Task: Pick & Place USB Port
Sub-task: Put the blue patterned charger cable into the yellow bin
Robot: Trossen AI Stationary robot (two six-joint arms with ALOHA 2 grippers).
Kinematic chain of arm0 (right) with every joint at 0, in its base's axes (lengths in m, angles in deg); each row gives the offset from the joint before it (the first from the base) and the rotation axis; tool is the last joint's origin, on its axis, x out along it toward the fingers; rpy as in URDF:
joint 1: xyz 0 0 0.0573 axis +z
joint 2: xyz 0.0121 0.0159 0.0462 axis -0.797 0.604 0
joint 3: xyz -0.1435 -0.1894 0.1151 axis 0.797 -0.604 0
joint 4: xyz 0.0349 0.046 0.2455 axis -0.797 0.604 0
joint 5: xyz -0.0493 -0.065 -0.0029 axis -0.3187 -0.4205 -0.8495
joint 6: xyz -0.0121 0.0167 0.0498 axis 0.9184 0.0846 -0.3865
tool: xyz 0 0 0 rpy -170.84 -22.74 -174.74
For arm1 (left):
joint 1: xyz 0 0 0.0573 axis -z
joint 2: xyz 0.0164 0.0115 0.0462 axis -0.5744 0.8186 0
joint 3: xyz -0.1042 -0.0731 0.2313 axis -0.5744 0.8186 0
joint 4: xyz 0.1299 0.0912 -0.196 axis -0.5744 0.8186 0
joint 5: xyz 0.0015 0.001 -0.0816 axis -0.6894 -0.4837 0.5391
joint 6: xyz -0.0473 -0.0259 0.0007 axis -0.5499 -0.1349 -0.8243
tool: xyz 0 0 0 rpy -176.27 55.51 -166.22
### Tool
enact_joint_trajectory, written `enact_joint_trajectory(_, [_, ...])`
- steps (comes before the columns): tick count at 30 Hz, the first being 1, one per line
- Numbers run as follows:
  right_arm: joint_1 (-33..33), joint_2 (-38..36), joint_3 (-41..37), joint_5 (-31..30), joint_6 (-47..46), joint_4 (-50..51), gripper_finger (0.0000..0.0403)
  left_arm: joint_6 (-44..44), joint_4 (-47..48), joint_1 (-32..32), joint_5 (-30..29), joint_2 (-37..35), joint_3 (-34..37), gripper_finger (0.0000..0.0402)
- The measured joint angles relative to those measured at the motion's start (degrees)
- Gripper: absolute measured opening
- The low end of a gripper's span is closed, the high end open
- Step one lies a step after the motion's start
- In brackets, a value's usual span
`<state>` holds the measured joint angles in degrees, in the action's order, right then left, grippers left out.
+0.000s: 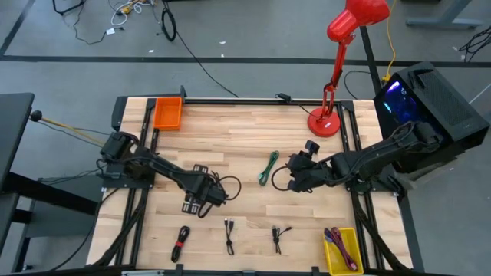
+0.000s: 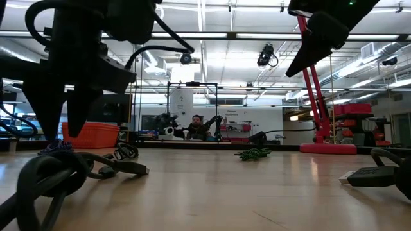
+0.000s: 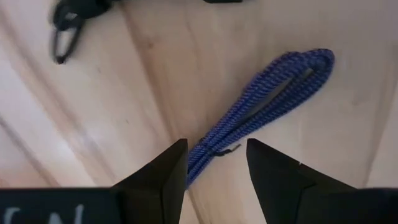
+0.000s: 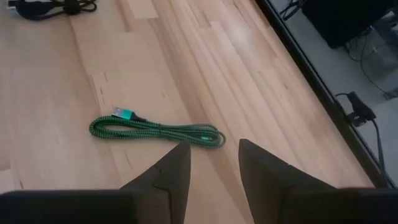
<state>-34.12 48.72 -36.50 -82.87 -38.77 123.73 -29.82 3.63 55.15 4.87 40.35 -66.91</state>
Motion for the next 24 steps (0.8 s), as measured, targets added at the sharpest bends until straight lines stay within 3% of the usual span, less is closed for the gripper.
enact_joint_trajectory(24, [0.00, 0.00, 0.00, -0.07, 1.52, -0.45, 0.0137, 2.93, -3.01, 0.01, 4.26, 0.48, 0.02, 0.0172])
